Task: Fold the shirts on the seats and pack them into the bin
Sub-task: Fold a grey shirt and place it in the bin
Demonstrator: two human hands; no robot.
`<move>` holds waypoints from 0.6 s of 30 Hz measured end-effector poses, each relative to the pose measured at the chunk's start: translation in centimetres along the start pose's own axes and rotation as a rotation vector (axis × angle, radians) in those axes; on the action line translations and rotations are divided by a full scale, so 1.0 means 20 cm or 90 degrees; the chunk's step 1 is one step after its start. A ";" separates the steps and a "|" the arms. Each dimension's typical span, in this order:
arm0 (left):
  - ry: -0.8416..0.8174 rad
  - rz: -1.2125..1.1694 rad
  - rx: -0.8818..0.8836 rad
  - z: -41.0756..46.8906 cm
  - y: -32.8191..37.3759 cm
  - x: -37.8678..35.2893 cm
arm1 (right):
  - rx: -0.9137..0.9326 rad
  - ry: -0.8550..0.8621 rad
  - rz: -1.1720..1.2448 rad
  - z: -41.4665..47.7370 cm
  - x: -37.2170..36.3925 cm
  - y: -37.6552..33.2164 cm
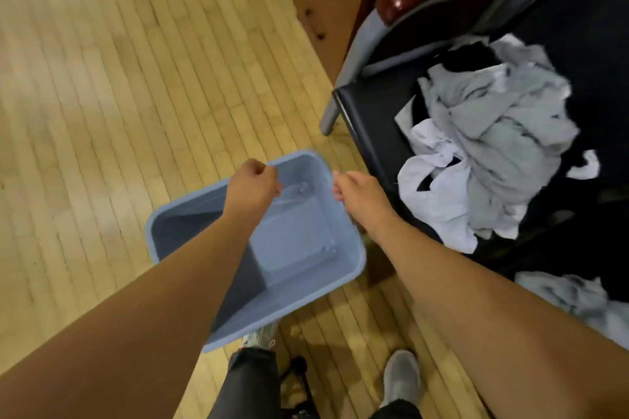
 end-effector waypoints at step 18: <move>-0.202 0.274 -0.474 -1.36 1.55 -1.53 | 0.126 0.277 0.050 -0.82 2.33 0.11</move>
Point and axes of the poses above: each hand's wrist, its own z-axis towards the middle knuckle, its own x-axis out of the back of the hand, y = z × x, the point moved 2 cm from there along z, towards the middle knuckle, and after that the axes turned 15 degrees about z, right-handed, at the moved point
